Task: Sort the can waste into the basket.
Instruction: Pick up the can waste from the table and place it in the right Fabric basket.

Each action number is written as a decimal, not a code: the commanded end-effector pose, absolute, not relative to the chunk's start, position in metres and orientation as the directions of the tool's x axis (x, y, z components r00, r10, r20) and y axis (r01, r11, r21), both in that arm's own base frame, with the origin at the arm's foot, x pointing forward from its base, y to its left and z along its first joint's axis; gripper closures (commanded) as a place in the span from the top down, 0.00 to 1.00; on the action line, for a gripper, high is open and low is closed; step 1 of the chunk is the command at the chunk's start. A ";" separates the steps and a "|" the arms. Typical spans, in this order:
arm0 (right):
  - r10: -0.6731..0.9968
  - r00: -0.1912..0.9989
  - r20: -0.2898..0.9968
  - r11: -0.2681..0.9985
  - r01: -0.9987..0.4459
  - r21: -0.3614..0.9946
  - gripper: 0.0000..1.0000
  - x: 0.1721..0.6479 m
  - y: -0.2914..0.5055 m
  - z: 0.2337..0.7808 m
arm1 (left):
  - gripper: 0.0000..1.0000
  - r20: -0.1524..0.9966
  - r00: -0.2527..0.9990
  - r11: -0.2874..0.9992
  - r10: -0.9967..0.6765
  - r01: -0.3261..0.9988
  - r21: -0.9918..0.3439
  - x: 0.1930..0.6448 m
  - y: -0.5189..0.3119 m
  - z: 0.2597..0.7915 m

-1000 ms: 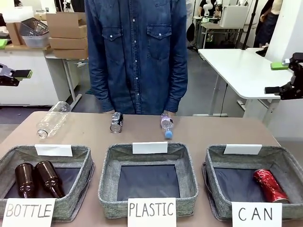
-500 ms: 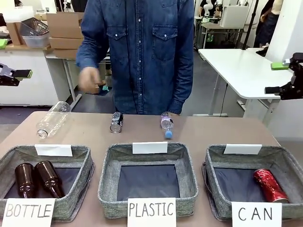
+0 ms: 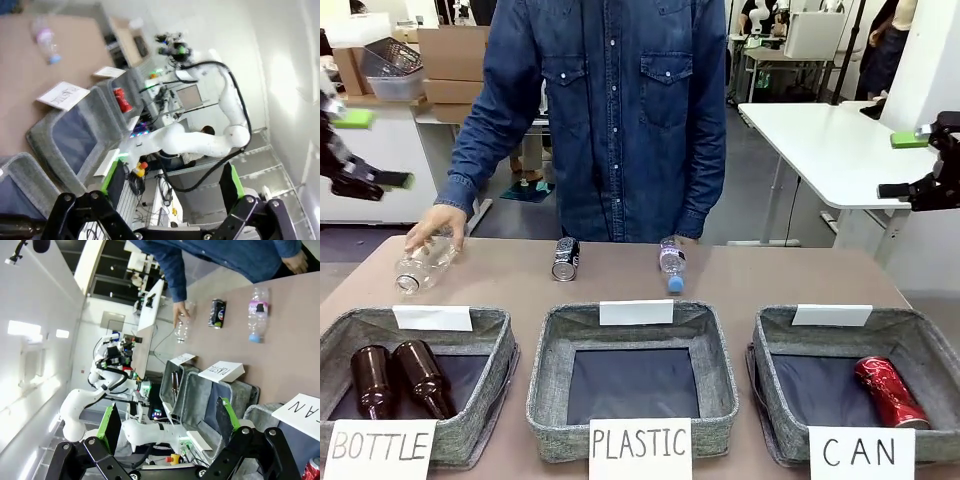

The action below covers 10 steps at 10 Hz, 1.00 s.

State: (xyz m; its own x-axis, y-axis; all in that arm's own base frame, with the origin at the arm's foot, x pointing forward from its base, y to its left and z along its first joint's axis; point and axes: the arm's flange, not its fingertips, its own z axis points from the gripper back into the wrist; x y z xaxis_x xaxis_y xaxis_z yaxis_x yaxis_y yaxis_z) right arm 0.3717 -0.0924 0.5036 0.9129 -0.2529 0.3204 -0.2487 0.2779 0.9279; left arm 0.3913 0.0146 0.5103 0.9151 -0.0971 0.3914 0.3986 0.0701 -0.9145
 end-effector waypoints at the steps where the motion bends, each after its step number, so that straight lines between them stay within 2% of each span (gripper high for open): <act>1: -0.246 0.912 0.328 0.278 -0.258 0.925 1.00 0.368 -0.091 0.503 | 1.00 0.392 0.910 -0.004 -0.135 0.395 -0.919 0.402 0.037 0.535; 4: -0.246 0.912 0.328 0.278 -0.258 0.925 1.00 0.368 -0.091 0.503 | 1.00 0.511 0.856 -0.176 0.084 0.517 -0.838 0.337 0.131 0.554; 5: -0.246 0.912 0.328 0.278 -0.258 0.925 1.00 0.368 -0.091 0.503 | 1.00 0.512 0.841 -0.183 0.174 0.538 -0.823 0.320 0.151 0.548; 10: -0.246 0.912 0.328 0.278 -0.258 0.925 1.00 0.368 -0.091 0.503 | 1.00 0.484 0.857 -0.163 0.174 0.510 -0.844 0.331 0.144 0.543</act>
State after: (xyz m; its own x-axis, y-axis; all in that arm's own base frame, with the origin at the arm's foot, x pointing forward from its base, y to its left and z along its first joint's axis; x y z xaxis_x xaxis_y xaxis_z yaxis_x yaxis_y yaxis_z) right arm 0.3710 -0.0927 0.5028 0.9136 -0.2532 0.3180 -0.2464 0.2772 0.9287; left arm 0.3258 0.1493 0.5367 0.8655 0.1686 0.4717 0.4969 -0.1692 -0.8512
